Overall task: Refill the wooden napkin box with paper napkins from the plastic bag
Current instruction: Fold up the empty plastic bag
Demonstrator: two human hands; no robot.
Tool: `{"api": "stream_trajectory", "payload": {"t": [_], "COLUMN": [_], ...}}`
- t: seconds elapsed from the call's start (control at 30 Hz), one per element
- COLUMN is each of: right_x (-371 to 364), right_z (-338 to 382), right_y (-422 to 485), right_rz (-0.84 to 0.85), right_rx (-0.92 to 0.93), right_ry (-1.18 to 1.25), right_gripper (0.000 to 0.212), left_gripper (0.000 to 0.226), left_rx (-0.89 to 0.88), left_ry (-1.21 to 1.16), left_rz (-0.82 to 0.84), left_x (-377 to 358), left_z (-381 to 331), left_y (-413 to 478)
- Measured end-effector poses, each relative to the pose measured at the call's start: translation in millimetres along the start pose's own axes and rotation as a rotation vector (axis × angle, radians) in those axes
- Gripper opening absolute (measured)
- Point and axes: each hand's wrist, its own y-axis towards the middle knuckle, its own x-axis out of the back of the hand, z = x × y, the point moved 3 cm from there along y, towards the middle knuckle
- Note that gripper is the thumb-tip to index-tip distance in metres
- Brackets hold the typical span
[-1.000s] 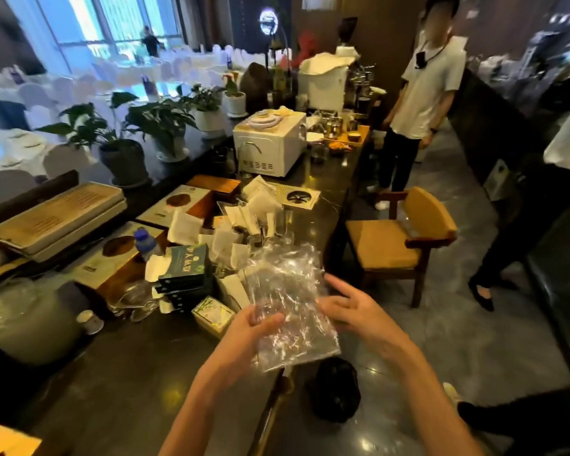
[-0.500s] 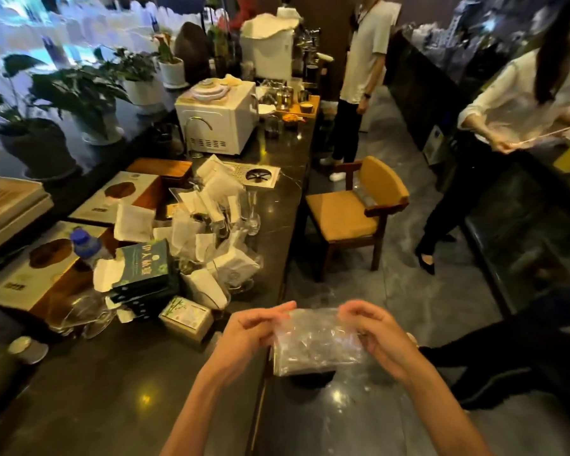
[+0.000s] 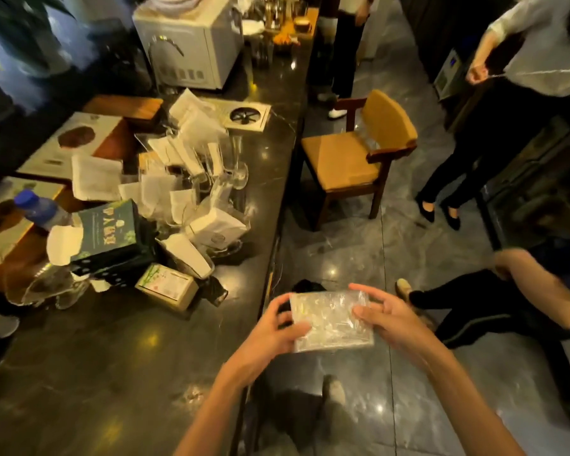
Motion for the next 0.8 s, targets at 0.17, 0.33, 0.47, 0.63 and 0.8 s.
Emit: {"api": "stream_trajectory", "payload": {"t": [0.17, 0.33, 0.47, 0.63, 0.8], "right_x": [42.5, 111.3, 172.0, 205.4, 203.0], "right_z": [-59.0, -148.3, -252.2, -382.8, -468.2], "right_y": [53.6, 167.6, 289.3, 424.3, 512.1], "right_rz": [0.086, 0.037, -0.282, -0.421, -0.361], "right_rx": [-0.300, -0.510, -0.535, -0.527, -0.474], "right_ry": [0.054, -0.108, 0.012, 0.142, -0.104], "right_gripper": [0.053, 0.033, 0.023, 0.013, 0.024], "left_gripper": [0.042, 0.047, 0.043, 0.047, 0.079], "left_rx": [0.081, 0.337, 0.451, 0.448, 0.463], "left_ry": [0.052, -0.105, -0.136, 0.204, 0.294], "left_rz": [-0.256, -0.255, -0.492, -0.664, -0.648], "left_x": [-11.7, 2.3, 40.0, 103.6, 127.2], "left_z": [62.5, 157.3, 259.1, 378.6, 469.4], "left_y": [63.8, 161.3, 276.2, 435.6, 540.1]}}
